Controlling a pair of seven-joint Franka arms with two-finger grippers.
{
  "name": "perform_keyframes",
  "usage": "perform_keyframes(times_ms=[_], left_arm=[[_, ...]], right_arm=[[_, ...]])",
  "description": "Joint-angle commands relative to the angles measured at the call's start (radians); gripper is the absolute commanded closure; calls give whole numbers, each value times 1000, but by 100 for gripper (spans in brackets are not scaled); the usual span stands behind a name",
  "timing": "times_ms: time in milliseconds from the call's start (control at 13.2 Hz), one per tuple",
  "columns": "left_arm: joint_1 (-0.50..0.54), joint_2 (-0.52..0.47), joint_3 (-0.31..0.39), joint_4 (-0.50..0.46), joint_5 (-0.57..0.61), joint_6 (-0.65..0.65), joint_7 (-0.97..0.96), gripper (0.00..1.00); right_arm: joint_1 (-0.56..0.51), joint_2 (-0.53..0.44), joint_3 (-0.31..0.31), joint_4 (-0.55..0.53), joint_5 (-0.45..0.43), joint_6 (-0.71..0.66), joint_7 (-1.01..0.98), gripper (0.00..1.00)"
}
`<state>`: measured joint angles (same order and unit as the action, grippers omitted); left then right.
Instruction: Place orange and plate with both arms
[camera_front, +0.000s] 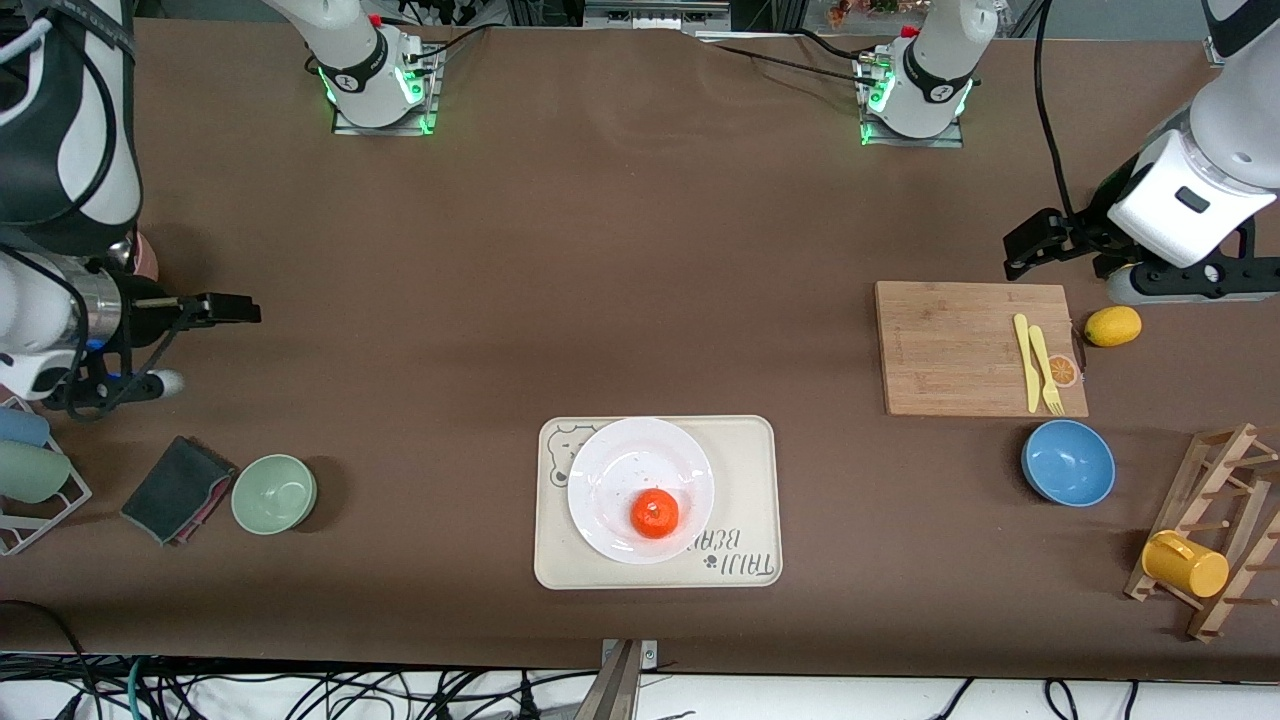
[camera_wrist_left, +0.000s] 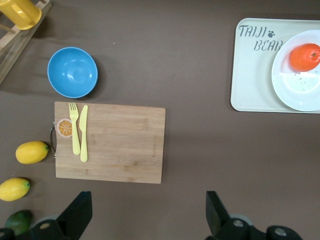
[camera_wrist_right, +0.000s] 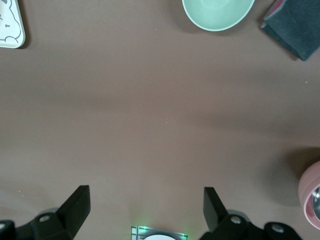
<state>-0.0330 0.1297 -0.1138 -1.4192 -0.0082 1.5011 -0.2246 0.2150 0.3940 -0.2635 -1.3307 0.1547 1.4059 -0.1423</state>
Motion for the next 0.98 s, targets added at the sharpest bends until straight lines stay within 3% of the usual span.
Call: perform_keyframes(times_ms=[0,152,303,379,909], left_arm=[[53,4,-3,5,-7,-30,14,0],[51,8,-3,3,-6,-32,14,0],[48,11,-4,3,-6,-32,16,0],[48,11,-6,3,-7,-32,16,0],[54,11,-6,6,-6,-32,16,0]], right_arm=[[27,-160,18,-170,-70,79,21,0],[-20,-269,88,-289,-139,116,79,0],[-101,-374,162,-391,-150,146,108,0],[-109,-412,170,-436,-150,160,110,0],[-115,-406,173,-332,-149,75,113,0]])
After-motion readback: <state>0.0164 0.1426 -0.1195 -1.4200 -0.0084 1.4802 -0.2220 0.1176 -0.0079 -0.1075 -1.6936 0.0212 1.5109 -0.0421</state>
